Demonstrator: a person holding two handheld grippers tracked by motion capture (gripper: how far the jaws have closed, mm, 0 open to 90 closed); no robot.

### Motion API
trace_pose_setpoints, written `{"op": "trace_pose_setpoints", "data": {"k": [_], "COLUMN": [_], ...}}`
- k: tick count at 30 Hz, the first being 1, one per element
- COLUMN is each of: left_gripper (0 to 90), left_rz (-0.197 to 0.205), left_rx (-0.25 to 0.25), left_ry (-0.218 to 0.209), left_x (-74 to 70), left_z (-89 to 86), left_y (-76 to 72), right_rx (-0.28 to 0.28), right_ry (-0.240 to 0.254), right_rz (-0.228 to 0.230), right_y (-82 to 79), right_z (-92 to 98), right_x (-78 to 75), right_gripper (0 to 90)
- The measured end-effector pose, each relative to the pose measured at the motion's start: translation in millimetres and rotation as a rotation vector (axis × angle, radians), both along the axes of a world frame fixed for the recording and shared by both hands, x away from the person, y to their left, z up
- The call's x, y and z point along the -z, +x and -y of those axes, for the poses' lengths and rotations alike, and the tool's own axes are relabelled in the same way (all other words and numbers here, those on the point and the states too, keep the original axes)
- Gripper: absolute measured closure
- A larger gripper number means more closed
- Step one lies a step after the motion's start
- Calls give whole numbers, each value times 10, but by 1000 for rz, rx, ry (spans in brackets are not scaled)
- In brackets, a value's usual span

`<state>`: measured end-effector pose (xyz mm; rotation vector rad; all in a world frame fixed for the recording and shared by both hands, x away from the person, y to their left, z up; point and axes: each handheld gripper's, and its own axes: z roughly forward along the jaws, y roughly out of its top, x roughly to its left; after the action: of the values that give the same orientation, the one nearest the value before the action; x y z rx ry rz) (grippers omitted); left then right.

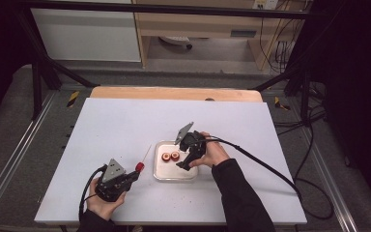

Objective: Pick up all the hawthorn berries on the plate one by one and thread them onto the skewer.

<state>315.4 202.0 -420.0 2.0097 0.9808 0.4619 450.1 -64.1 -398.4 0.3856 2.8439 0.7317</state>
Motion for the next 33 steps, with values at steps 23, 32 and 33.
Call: {"op": "trace_pose_setpoints", "data": {"k": [23,32,33], "left_gripper": [879,879,879], "left_rz": [-3,-5,-5], "left_rx": [3,4,4], "left_ry": [0,2,2], "left_x": [10,13,13], "left_z": [0,2,3], "left_y": [9,11,11], "right_rx": [-141,-150,-154], "right_ry": [-70,-89,-93], "right_rz": [-63,-86,-84], "right_y": [228,282,290], "right_z": [-243,-274,-277], "right_x": [147,173,178], "right_gripper": [490,550,554]}}
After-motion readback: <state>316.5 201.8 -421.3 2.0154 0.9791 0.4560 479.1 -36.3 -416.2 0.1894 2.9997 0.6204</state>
